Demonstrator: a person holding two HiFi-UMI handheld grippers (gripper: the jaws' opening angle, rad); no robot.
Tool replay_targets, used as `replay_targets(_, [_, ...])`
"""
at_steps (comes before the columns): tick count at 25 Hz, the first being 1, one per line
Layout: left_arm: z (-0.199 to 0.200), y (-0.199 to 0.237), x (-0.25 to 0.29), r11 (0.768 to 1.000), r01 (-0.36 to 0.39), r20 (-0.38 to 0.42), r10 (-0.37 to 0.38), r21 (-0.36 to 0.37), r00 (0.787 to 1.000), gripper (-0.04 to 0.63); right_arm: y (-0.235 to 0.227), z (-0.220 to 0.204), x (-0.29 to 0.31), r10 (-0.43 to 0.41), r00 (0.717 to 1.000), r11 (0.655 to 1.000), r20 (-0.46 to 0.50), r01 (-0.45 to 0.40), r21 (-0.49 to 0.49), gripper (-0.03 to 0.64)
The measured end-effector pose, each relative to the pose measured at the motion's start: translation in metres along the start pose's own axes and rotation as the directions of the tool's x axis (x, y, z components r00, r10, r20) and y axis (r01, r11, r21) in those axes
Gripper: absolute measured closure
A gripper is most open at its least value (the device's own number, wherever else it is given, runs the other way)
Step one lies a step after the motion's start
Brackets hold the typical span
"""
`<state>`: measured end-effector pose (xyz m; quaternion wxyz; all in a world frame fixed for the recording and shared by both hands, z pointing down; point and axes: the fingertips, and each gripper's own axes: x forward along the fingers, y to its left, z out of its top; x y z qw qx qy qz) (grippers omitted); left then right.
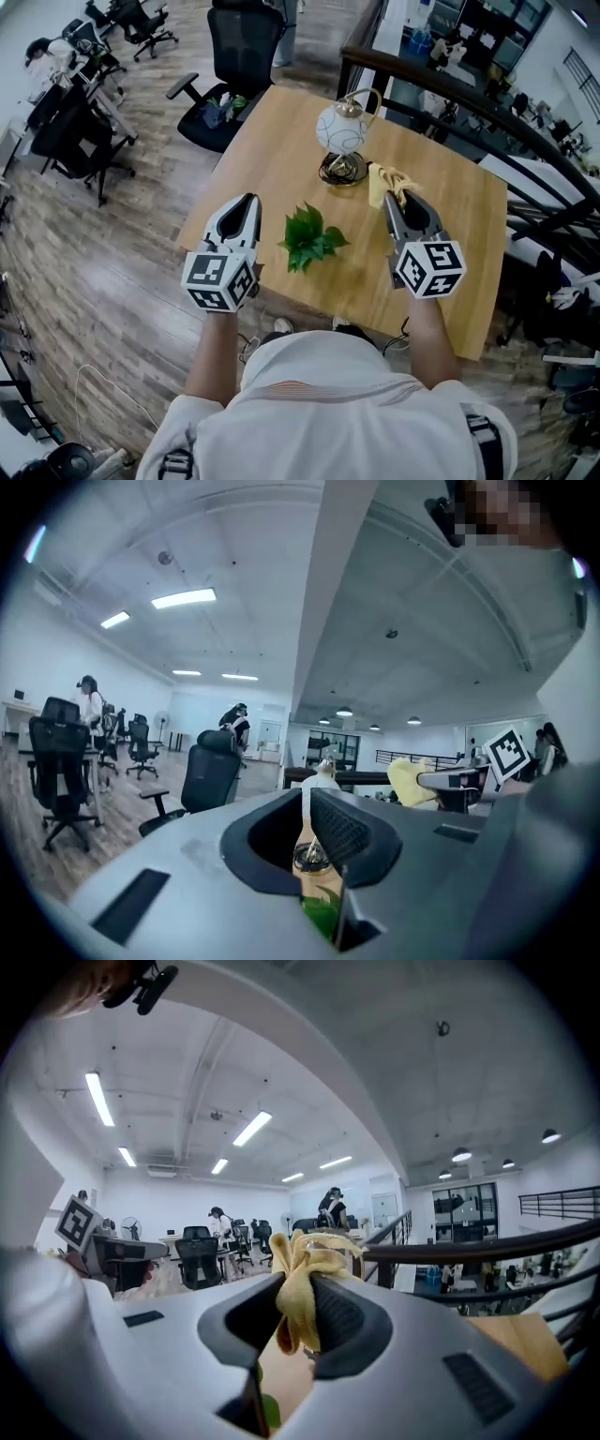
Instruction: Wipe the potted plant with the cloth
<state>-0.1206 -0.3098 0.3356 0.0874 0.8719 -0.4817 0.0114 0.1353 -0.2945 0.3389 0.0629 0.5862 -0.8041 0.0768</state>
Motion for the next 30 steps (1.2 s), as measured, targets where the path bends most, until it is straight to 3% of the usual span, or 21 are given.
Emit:
replay_targets(5, [0.043,-0.025,-0.004,0.994,0.030,0.087,-0.039,0.101,0.995,0.560,0.010,0.048,-0.018,-0.002,0.995,0.997,0.101,0.009,-0.071,0.486])
replay_targets(9, [0.051,-0.032,0.000,0.995,0.057,0.111,-0.067,0.086,0.992,0.559,0.015,0.058,-0.025,-0.004,0.993,0.994,0.120,0.016,-0.104,0.488])
replay_targets(22, [0.042,-0.045,0.012,0.992,0.108,0.077,-0.113,0.068,0.991,0.558,0.011,0.047,-0.030,-0.016,0.994,0.996,0.112,0.026,-0.086,0.486])
replay_targets(30, [0.032,-0.051,0.018,0.992,0.113,0.052,-0.117,0.059,0.992,0.558,0.003,0.018,-0.025,-0.006,0.998,0.999,0.062,0.009,-0.048,0.486])
